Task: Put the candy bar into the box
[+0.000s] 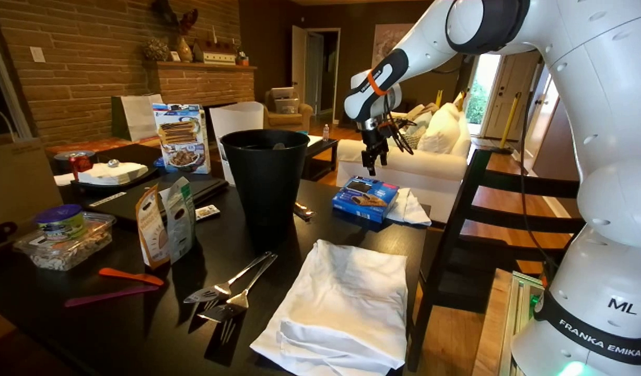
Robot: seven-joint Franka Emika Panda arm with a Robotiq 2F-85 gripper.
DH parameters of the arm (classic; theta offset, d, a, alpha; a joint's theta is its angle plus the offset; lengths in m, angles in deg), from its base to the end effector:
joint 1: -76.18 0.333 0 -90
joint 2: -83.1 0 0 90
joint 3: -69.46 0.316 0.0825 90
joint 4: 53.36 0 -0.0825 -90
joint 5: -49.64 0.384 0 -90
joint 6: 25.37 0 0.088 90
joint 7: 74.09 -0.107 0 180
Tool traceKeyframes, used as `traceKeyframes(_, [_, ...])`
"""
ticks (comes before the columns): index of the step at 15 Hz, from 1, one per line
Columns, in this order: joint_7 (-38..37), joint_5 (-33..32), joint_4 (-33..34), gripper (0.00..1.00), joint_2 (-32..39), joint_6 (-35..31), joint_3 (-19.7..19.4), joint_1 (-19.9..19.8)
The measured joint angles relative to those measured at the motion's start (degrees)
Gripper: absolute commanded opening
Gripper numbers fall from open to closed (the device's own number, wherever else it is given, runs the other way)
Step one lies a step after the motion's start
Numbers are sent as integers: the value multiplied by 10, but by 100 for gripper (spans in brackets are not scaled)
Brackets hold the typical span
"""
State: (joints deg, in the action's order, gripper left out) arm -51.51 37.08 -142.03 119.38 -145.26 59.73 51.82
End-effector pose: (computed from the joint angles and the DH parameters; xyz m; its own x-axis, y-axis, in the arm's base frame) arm 0.5792 -0.3842 0.2793 0.9770 -0.0755 -0.1997 -0.0313 -0.9760 0.2157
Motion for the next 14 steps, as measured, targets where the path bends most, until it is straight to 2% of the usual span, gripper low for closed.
traceKeyframes(8, [71, 122, 82, 100, 59, 46, 29, -53])
traceKeyframes(14, [128, 163, 138, 100, 98, 100, 47, -85])
